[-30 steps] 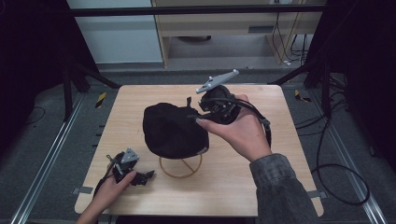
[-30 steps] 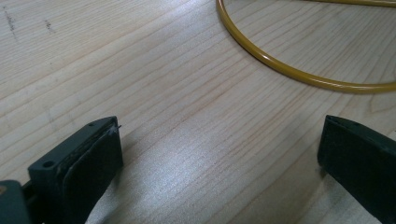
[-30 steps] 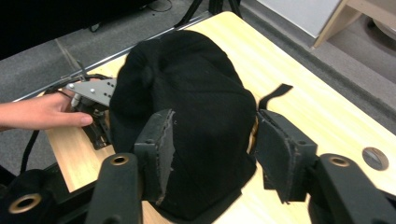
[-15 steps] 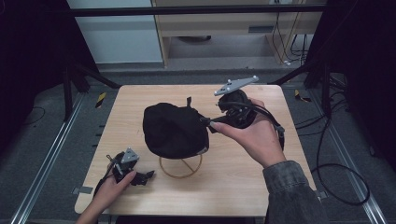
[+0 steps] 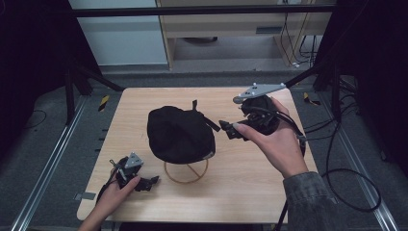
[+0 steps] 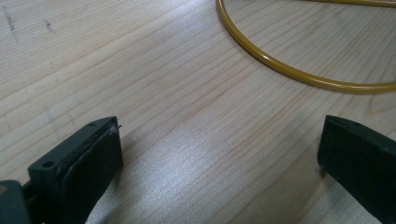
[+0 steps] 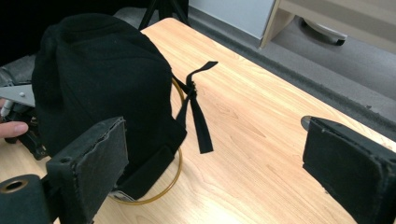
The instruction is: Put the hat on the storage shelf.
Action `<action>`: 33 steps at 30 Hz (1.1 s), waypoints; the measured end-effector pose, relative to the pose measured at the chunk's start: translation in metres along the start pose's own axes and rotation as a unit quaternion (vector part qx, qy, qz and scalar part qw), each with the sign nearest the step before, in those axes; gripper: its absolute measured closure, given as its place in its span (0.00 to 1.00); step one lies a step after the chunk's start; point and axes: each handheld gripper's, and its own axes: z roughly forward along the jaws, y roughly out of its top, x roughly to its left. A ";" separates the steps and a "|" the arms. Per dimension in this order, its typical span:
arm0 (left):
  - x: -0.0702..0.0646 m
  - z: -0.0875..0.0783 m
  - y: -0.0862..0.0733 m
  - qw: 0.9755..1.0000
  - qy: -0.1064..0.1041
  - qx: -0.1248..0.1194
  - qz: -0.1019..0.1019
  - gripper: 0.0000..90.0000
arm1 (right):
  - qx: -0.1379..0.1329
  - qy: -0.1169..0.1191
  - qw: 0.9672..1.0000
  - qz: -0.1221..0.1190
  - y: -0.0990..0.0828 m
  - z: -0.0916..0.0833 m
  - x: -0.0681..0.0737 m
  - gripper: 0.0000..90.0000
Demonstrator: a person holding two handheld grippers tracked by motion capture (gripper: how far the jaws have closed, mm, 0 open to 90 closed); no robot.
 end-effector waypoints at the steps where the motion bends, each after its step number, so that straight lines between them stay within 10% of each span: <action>1: 0.000 0.000 0.000 1.000 0.000 0.000 0.000 0.00 | 0.000 0.003 1.000 0.002 -0.003 0.000 -0.002 0.07; 17: 0.000 0.000 0.000 1.000 0.000 0.000 0.000 0.00 | 0.051 -0.043 0.997 0.029 -0.100 0.028 -0.017 0.14; 33: -0.001 0.000 0.000 1.000 0.001 0.000 0.000 0.00 | 0.088 -0.054 0.989 0.109 -0.195 0.100 -0.023 0.13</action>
